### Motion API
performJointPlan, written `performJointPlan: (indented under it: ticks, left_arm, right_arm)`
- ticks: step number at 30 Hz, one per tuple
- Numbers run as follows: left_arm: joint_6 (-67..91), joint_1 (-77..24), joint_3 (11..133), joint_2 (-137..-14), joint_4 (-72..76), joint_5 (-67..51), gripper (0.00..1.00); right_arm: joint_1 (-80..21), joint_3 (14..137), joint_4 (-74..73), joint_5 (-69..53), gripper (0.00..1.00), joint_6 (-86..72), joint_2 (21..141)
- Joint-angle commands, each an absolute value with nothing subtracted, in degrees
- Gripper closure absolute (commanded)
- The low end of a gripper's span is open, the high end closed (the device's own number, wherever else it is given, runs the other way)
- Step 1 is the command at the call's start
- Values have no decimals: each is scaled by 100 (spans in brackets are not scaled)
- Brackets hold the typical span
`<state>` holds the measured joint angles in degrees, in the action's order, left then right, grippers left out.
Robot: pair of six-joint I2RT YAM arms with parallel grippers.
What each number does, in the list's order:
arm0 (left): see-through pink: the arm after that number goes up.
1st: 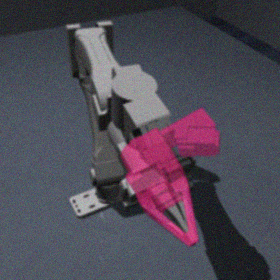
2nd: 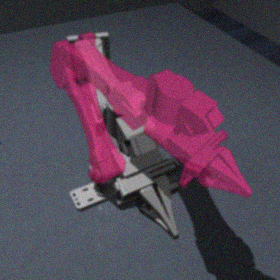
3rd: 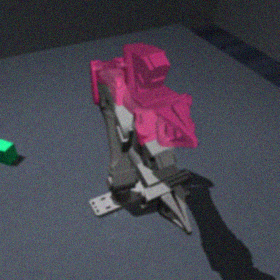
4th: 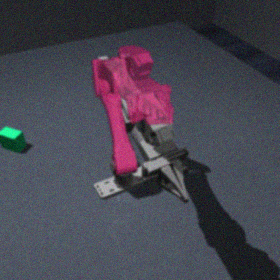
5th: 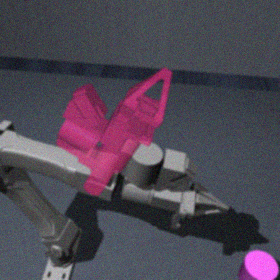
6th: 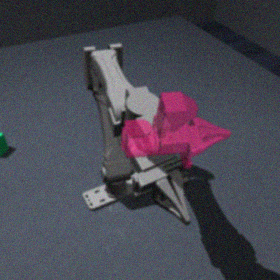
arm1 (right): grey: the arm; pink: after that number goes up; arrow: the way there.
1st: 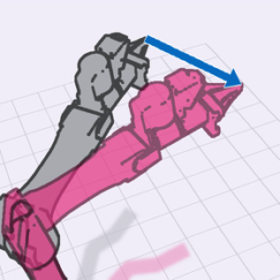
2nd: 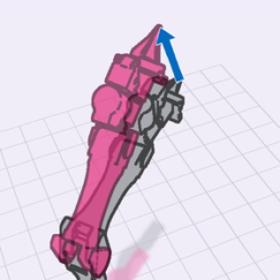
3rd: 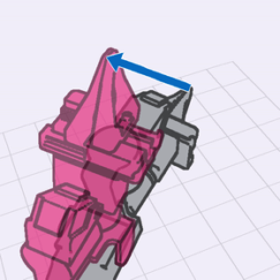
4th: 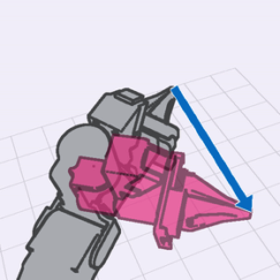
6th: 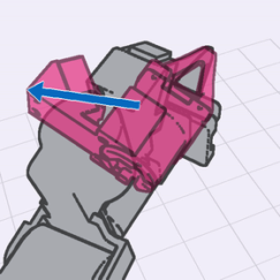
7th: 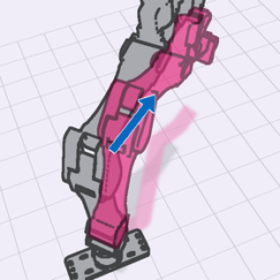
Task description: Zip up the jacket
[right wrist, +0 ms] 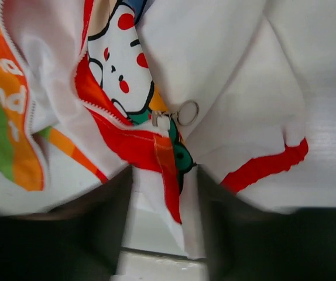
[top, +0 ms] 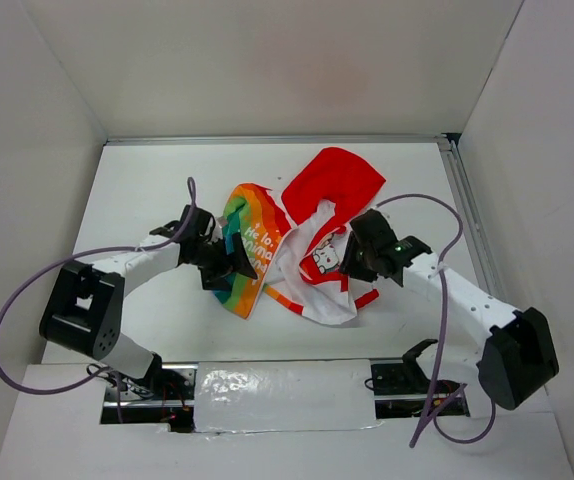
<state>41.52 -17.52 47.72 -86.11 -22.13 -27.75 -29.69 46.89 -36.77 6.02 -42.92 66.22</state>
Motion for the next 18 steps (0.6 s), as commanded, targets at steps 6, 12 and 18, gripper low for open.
performJointPlan:
  ticks: [6,12,18]
  left_arm:
    - [3973,-1714,4931,-8622,-2038,-3006,1]
    - [4017,-1538,4905,-8394,-2171,-2944,1]
    - [4034,-1336,4799,-8253,-2109,-3155,1]
  right_arm:
    - [-3541,5177,-2769,325,90,-3569,7049]
    - [-5078,5220,-2593,632,100,-3419,7408]
    - [-6809,5774,-3049,1151,100,-3541,8752]
